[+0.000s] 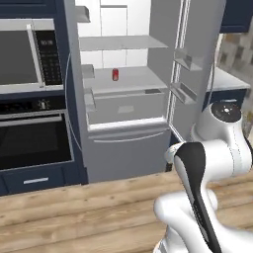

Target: Open the fridge, grab two sodas, and place both sodas inside the bowl with ice on the dining counter.

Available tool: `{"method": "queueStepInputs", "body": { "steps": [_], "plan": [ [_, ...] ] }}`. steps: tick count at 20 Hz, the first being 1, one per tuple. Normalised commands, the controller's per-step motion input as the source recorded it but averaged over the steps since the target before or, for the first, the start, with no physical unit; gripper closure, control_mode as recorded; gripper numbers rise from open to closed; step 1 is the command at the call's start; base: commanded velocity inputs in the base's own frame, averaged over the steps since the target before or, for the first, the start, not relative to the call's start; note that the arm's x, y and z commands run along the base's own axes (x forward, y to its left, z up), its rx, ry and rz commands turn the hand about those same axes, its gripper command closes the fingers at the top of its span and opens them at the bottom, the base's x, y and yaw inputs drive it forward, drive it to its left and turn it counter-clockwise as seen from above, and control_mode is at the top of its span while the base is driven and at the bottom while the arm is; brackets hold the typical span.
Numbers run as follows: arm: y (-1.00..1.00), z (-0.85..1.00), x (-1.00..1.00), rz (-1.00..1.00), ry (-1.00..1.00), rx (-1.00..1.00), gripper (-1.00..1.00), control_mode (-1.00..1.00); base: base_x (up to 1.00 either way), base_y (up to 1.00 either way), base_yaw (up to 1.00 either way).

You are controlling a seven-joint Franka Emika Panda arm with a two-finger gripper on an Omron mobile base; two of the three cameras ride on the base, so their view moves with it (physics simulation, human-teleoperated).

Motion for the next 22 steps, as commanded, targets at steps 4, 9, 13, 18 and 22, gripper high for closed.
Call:
{"method": "queueStepInputs", "body": {
  "steps": [4, 9, 13, 18, 22],
  "plan": [
    [0.00, 0.00, 0.00, 0.00, 0.00, 0.00, -1.00, 1.00, 1.00, -0.32, 0.00],
    [0.00, 0.00, 0.00, 0.00, 0.00, 0.00, -1.00, 1.00, 1.00, -0.46, 0.00],
    [0.00, 0.00, 0.00, 0.00, 0.00, 0.00, -1.00, 1.00, 1.00, -0.27, 0.00],
    [0.00, 0.00, 0.00, 0.00, 0.00, 0.00, -1.00, 1.00, 0.56, 0.01, 0.00],
    [0.00, 0.00, 0.00, 0.00, 0.00, 0.00, -1.00, 1.00, 0.73, 0.13, 0.00]
  ]
}}
